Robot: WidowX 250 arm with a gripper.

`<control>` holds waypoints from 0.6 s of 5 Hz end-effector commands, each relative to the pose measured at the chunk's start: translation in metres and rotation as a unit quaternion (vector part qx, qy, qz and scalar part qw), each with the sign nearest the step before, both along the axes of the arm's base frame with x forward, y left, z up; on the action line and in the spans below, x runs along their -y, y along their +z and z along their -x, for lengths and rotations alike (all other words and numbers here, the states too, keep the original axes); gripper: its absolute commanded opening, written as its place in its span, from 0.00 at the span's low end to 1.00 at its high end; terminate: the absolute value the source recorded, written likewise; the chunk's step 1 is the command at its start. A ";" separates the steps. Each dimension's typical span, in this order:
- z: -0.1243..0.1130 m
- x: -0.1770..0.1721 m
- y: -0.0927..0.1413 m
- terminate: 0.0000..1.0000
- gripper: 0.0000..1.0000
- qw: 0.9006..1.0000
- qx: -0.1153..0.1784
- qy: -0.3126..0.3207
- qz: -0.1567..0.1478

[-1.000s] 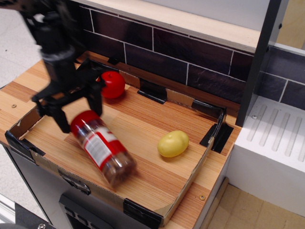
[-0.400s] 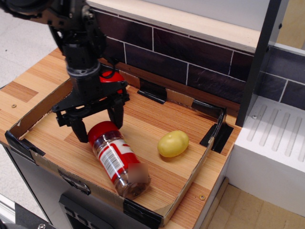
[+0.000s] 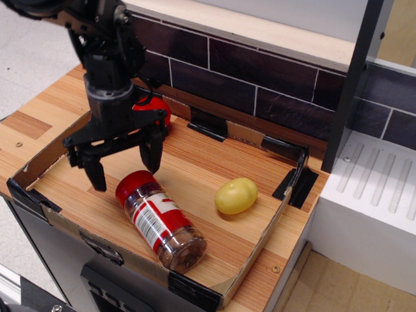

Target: Topple basil bottle

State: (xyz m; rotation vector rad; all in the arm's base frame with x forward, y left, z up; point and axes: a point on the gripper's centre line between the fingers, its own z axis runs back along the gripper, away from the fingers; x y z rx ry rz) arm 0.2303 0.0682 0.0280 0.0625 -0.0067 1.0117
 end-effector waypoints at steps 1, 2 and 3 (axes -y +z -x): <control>-0.020 0.004 0.060 0.00 1.00 0.998 0.028 -0.036 -0.042; -0.020 0.004 0.060 0.00 1.00 0.998 0.028 -0.036 -0.042; -0.020 0.004 0.060 1.00 1.00 0.998 0.028 -0.036 -0.042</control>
